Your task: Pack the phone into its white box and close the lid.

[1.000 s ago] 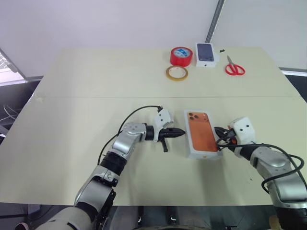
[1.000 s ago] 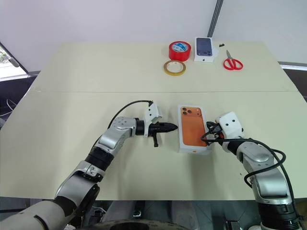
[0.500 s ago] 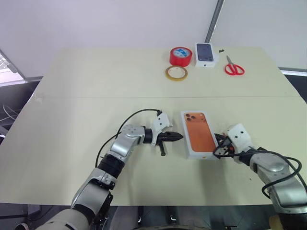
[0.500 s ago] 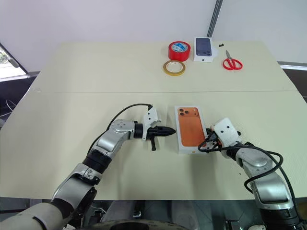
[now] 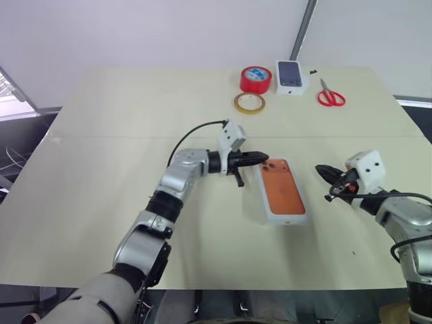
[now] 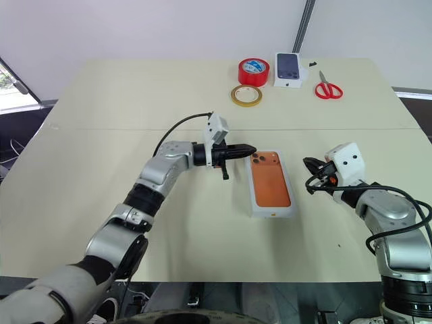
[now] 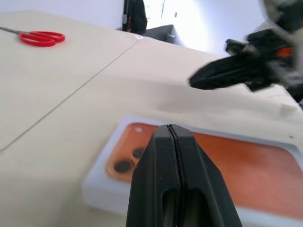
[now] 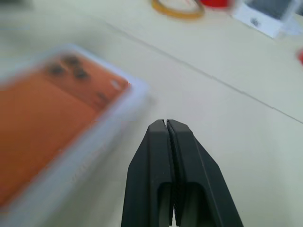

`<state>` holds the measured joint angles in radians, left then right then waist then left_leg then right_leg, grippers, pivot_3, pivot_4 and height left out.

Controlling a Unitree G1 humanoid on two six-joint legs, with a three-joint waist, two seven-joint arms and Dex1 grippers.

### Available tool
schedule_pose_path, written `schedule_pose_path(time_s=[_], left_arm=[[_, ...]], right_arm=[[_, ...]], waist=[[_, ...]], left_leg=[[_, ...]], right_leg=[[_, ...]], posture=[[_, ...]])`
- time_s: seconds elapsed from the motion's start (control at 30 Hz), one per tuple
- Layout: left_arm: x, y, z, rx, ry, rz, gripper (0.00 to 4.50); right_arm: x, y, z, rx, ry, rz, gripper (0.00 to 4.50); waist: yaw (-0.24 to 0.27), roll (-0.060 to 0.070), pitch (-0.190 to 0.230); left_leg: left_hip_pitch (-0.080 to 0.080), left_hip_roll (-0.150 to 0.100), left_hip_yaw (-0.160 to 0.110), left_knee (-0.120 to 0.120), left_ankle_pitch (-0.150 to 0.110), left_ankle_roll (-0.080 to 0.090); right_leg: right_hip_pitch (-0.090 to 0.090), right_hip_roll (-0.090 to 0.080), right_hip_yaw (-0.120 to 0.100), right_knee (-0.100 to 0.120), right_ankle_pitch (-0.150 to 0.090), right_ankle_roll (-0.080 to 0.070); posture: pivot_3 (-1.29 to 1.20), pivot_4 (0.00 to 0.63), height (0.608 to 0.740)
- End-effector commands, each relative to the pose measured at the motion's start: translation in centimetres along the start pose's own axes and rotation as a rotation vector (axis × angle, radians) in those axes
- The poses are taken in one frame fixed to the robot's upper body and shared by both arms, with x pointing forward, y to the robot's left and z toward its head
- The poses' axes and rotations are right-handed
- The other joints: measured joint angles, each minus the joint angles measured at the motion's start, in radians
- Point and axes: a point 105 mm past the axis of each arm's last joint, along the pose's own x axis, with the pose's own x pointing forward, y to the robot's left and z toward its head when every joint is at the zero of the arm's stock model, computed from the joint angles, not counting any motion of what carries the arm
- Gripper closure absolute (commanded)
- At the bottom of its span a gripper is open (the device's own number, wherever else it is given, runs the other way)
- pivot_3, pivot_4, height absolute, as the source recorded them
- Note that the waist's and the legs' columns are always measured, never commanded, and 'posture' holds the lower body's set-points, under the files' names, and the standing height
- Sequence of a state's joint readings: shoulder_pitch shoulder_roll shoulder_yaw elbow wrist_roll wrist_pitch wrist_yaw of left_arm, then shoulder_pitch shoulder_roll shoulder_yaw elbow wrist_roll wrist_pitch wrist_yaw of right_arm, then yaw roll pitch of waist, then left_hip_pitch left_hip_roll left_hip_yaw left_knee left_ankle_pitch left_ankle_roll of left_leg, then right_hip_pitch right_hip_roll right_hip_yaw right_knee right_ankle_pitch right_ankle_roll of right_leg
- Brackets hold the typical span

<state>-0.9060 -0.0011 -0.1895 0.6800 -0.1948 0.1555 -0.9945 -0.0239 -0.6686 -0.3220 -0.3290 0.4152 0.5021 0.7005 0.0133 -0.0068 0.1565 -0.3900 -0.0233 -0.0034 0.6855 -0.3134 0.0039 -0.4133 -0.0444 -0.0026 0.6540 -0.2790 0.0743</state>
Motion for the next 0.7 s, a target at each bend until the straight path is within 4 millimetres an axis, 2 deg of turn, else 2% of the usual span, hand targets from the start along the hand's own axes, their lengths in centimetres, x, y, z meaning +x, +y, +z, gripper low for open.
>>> schedule_pose_path(time_s=[0.03, 0.1, 0.17, 0.27, 0.33, 0.43, 0.53, 0.6, 0.7], left_arm=[[1.7, 0.0, -0.3, 0.067, 0.021, 0.0, 4.5], [2.5, -0.2, -0.9, 0.062, 0.032, -0.01, 4.5], [2.9, -0.6, -2.2, 0.053, 0.075, -0.022, 4.5], [2.6, -1.1, -4.9, 0.07, 0.167, -0.044, 4.5], [2.0, -1.5, -6.6, 0.08, 0.212, -0.054, 4.5], [1.3, -1.6, -7.4, 0.059, 0.217, -0.057, 4.5], [1.0, -1.1, -7.0, 0.037, 0.2, -0.034, 4.5], [0.8, -0.4, -6.2, 0.005, 0.168, -0.008, 4.5], [-0.4, 0.8, -3.8, -0.006, 0.082, 0.007, 4.5]], right_arm=[[-0.3, 3.1, 1.8, 0.036, -0.06, 0.172, 4.43], [-0.7, 4.9, 0.7, 0.077, 0.002, 0.262, 4.43], [-1.0, 6.4, -1.9, 0.052, 0.134, 0.306, 4.43], [-1.2, 7.1, -5.0, -0.038, 0.271, 0.299, 4.43], [-1.2, 7.7, -6.1, -0.096, 0.308, 0.309, 4.43], [-0.9, 8.1, -5.9, -0.101, 0.287, 0.308, 4.43], [-0.3, 7.3, -4.9, -0.088, 0.241, 0.272, 4.43], [0.3, 6.3, -3.7, -0.069, 0.185, 0.22, 4.43], [0.9, 5.0, -1.5, -0.102, 0.105, 0.164, 4.43]], waist=[[0.0, 0.0, 0.0], [0.0, 0.0, 0.0], [0.0, -0.001, 0.0], [-0.005, -0.001, 0.0], [-0.007, -0.001, -0.001], [-0.007, -0.005, -0.001], [-0.009, -0.01, -0.004], [-0.01, -0.01, -0.004], [-0.011, -0.009, -0.003]], left_leg=[[0.0, 0.0, 0.0, 0.0, 0.0, 0.0], [0.0, 0.0, 0.0, 0.0, 0.0, 0.0], [0.0, 0.0, 0.0, 0.0, 0.0, 0.0], [0.0, 0.0, 0.0, 0.0, 0.0, 0.0], [0.004, 0.0, 0.0, 0.0, 0.0, 0.0], [0.015, 0.001, 0.0, -0.003, -0.001, 0.001], [0.017, 0.002, 0.0, -0.003, -0.001, 0.001], [0.017, 0.002, 0.0, -0.003, -0.001, 0.001], [0.016, 0.002, 0.0, -0.003, -0.001, 0.001]], right_leg=[[0.0, 0.0, 0.0, 0.0, 0.0, 0.0], [0.0, 0.0, 0.0, 0.0, 0.0, 0.0], [0.0, 0.0, 0.0, -0.001, 0.0, 0.0], [0.0, 0.0, 0.0, 0.0, 0.0, 0.0], [0.003, 0.0, 0.0, 0.0, 0.0, 0.0], [0.014, 0.001, 0.0, -0.003, 0.0, 0.0], [0.017, 0.001, 0.0, -0.004, 0.0, 0.0], [0.017, 0.001, 0.0, -0.004, 0.0, 0.0], [0.015, 0.001, 0.0, -0.003, 0.0, 0.0]], posture=[[0.0, 0.15, 0.74], [0.0, 0.15, 0.74], [0.0, 0.15, 0.74], [0.0, 0.15, 0.74], [0.0, 0.15, 0.74], [0.0, 0.15, 0.74], [0.0, 0.15, 0.74], [0.0, 0.15, 0.74], [0.0, 0.15, 0.74]])
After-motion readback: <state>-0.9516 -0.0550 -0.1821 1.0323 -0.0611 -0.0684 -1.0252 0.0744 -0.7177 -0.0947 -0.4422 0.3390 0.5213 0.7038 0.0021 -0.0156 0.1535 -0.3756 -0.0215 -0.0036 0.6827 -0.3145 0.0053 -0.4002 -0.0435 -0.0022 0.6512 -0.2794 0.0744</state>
